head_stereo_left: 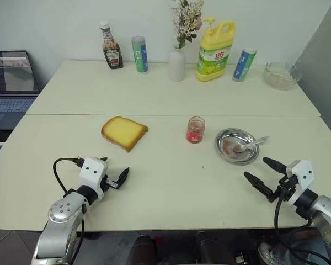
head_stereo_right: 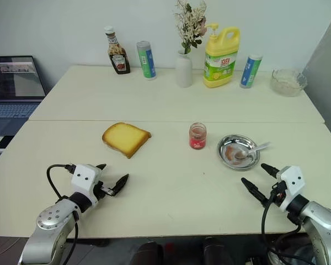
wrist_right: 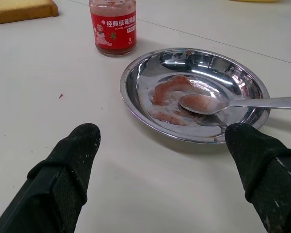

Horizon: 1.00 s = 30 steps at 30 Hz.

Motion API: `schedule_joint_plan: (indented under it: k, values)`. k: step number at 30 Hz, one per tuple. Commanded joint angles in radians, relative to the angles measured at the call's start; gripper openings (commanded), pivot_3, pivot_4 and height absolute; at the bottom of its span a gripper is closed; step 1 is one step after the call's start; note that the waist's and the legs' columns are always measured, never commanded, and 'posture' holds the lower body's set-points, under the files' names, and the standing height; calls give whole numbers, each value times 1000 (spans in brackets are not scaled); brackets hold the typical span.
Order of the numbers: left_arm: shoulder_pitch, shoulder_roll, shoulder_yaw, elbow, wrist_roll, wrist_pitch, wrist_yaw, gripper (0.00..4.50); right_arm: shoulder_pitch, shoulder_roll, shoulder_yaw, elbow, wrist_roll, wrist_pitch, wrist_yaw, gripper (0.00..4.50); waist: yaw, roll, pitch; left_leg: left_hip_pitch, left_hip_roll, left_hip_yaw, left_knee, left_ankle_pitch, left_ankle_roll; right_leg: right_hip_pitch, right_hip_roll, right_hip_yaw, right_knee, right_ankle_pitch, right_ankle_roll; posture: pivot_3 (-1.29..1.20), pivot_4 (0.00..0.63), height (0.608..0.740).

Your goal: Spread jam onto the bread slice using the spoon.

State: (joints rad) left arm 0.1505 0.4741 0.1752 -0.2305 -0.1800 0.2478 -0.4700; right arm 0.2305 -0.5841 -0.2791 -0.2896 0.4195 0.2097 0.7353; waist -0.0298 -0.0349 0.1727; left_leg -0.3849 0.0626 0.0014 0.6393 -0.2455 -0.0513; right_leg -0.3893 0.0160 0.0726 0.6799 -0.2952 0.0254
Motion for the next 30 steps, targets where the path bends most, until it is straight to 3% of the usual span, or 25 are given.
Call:
schedule_joint_plan:
  k: [1,15,30]
  values:
    - [15,8,22,-43,-16,-16,-12,4500,-1,-4,-9,-38,10,-4,1,4466,0,0,0,0,0,0,0,0,0,0,0,0,0,0,0,0,150,740]
    - [-9,-22,66,-33,17,-29,94,4500,-2,-1,3,-40,6,-5,0,4466,0,0,0,0,0,0,0,0,0,0,0,0,0,0,0,0,150,740]
    - [11,-10,70,-34,16,-72,52,4500,11,-1,5,-61,2,-7,0,4466,0,0,0,0,0,0,0,0,0,0,0,0,0,0,0,0,150,740]
